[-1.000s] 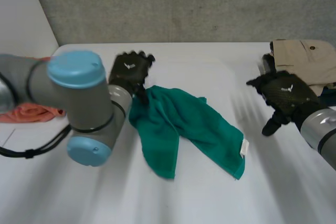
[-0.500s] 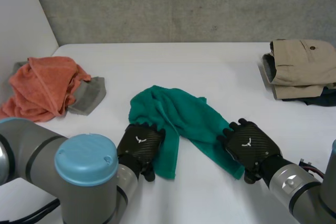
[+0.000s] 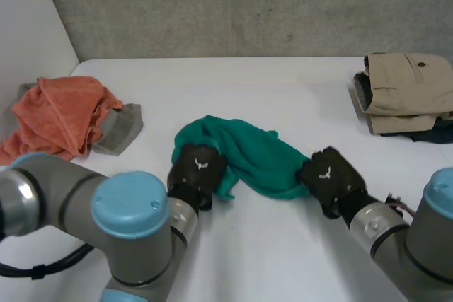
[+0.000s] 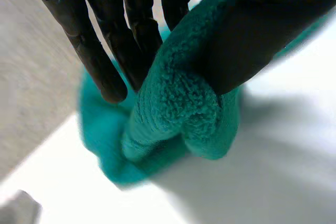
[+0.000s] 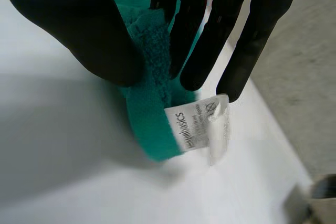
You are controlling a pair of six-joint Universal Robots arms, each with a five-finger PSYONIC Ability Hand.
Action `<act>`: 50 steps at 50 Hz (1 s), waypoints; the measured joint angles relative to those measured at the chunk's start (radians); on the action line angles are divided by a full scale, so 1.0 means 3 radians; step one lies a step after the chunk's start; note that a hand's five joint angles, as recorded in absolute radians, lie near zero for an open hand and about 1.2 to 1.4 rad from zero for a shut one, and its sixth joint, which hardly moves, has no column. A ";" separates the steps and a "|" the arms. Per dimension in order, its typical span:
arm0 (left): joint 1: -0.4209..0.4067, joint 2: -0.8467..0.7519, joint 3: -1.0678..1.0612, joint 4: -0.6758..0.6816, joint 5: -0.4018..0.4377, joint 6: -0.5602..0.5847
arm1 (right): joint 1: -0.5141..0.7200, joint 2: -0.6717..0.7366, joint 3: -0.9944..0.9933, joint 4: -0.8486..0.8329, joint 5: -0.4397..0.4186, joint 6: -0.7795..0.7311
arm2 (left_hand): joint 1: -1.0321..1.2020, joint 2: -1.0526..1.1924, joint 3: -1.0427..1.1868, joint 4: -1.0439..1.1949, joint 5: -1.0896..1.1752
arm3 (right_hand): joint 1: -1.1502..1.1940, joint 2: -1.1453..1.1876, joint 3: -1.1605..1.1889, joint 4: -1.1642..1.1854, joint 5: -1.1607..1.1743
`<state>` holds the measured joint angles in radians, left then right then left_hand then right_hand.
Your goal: Fold the laundry.
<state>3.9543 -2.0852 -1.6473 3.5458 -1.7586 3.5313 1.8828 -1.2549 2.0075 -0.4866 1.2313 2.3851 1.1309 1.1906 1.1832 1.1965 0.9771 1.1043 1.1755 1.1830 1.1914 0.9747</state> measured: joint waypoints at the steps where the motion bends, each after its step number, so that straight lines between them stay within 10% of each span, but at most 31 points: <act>1: 0.0014 0.0081 0.0000 0.0001 -0.0001 0.0005 | -0.0009 -0.0040 -0.0028 0.0007 0.0010 0.0004 | 0.0000 0.0000 0.0000 0.0000 0.0000 | 0.0000 0.0000 0.0001 0.0001 0.0000; 16: 0.0984 0.1822 0.0158 -0.0585 0.0101 0.0097 | -0.0840 -0.1111 -0.1397 0.1591 0.0169 0.0193 | 0.0000 0.0001 0.0013 0.0002 0.0000 | 0.0000 0.0000 0.0005 0.0015 0.0022; 27: 0.1524 0.1699 0.0381 -0.1426 0.0664 0.0205 | -0.1074 -0.0837 -0.2324 0.2693 0.0160 0.0220 | 0.0000 0.0014 0.0027 0.0003 0.0000 | 0.0029 0.0000 0.0005 0.0016 0.0081; 40: 0.1509 0.0274 0.1667 -0.1114 0.0731 0.0214 | -0.0473 0.0355 -0.3212 0.2137 0.0854 0.0247 | 0.0000 0.0017 0.0030 0.0014 0.0027 | 0.0029 0.0000 0.0015 0.0018 0.0099; 50: 0.1513 0.0063 0.2698 0.0490 0.0691 0.0158 | -0.0242 0.0433 -0.3710 0.0116 0.1322 0.0678 | 0.0000 0.0017 0.0030 0.0015 0.0027 | 0.0029 0.0000 0.0015 0.0018 0.0105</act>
<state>4.4083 -2.0662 -0.8377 3.6927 -1.5512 3.5786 1.8102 -1.1251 0.8945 -0.4517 1.6279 2.5886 1.1309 1.1958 1.1923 1.2012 0.9852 1.1130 1.1755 1.1877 1.1969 1.0061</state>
